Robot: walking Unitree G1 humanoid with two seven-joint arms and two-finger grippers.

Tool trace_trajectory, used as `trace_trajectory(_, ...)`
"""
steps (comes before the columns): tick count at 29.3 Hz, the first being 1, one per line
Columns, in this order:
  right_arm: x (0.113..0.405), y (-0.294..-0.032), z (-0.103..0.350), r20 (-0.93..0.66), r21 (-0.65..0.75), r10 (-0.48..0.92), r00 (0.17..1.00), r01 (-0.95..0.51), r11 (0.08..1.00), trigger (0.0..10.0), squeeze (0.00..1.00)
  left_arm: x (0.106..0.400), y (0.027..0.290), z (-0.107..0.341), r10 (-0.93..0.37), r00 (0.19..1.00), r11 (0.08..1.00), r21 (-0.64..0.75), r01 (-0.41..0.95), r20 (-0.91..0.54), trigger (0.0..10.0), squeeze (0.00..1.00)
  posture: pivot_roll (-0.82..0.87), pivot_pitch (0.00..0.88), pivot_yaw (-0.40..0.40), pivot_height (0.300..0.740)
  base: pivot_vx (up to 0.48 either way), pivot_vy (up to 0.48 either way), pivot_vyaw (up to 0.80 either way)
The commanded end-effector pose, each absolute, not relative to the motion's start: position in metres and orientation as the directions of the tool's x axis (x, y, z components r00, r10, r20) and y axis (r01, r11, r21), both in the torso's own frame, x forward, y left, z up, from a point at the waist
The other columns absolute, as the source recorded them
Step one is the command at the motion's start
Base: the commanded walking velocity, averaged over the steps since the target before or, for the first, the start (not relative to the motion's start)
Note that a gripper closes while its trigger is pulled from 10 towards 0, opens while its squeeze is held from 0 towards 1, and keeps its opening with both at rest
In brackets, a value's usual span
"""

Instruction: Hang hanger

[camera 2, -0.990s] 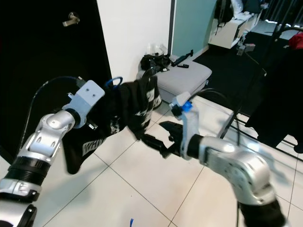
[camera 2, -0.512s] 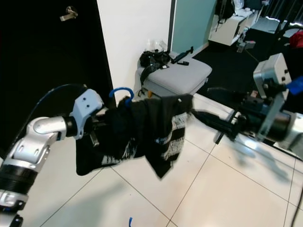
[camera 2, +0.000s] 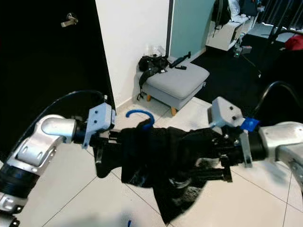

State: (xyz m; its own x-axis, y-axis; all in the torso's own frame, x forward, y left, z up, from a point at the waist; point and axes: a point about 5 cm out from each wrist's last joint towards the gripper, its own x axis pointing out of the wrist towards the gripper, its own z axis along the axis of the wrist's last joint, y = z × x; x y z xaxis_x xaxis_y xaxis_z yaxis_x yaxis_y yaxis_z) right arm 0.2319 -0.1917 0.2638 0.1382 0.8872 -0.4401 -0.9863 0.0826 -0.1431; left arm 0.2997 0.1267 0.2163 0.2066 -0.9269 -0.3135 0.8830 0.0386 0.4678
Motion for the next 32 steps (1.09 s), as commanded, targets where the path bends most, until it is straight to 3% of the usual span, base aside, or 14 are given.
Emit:
trace_trajectory(1, 0.234, -0.189, 0.262, -0.454, -0.152, 0.883, 0.121, -0.987, 0.057, 10.0, 0.00, 0.295, 0.116, 0.226, -0.949, 0.140, -0.019, 0.494, 0.869, -0.282, 10.0, 0.00, 0.01, 0.051, -0.042, 0.740, 0.000, 0.000, 0.00)
trace_trajectory(9, 0.237, -0.184, 0.250, -0.508, -0.143, 0.857, 0.088, -0.990, 0.017, 10.0, 0.00, 0.290, 0.109, 0.234, -0.964, 0.086, -0.056, 0.508, 0.860, -0.252, 10.0, 0.00, 0.01, 0.051, -0.042, 0.740, 0.000, 0.000, 0.00)
trace_trajectory(10, 0.235, -0.183, 0.247, -0.519, -0.130, 0.852, 0.075, -0.991, 0.007, 3.9, 0.00, 0.289, 0.109, 0.236, -0.966, 0.082, -0.057, 0.511, 0.858, -0.246, 10.0, 0.00, 0.01, 0.051, -0.042, 0.740, 0.000, 0.000, 0.00)
trace_trajectory(11, 0.233, -0.181, 0.243, -0.527, -0.119, 0.847, 0.062, -0.993, -0.002, 0.0, 0.00, 0.288, 0.108, 0.237, -0.968, 0.075, -0.061, 0.513, 0.856, -0.240, 10.0, 0.00, 0.00, 0.052, -0.044, 0.740, 0.000, 0.000, 0.00)
trace_trajectory(25, 0.235, -0.179, 0.254, -0.461, -0.151, 0.886, 0.055, -0.988, -0.017, 0.0, 0.00, 0.287, 0.115, 0.242, -0.965, 0.051, -0.096, 0.526, 0.845, -0.258, 10.0, 0.00, 0.00, 0.049, -0.041, 0.740, 0.000, 0.000, 0.00)
trace_trajectory(27, 0.234, -0.180, 0.286, -0.280, -0.175, 0.959, 0.048, -0.985, -0.002, 0.0, 0.00, 0.292, 0.118, 0.239, -0.959, 0.087, -0.072, 0.527, 0.847, -0.271, 10.0, 0.00, 0.00, 0.049, -0.041, 0.740, 0.000, 0.000, 0.00)
trace_trajectory(29, 0.234, -0.180, 0.286, -0.280, -0.175, 0.959, 0.048, -0.985, -0.002, 0.0, 0.00, 0.292, 0.118, 0.239, -0.959, 0.087, -0.072, 0.527, 0.847, -0.271, 10.0, 0.00, 0.00, 0.049, -0.041, 0.740, 0.000, 0.000, 0.00)
trace_trajectory(32, 0.230, -0.190, 0.312, -0.159, -0.210, 0.986, 0.045, -0.978, 0.011, 0.0, 0.00, 0.296, 0.123, 0.237, -0.952, 0.118, -0.052, 0.529, 0.847, -0.281, 10.0, 0.00, 0.01, 0.048, -0.039, 0.740, 0.000, 0.000, 0.00)
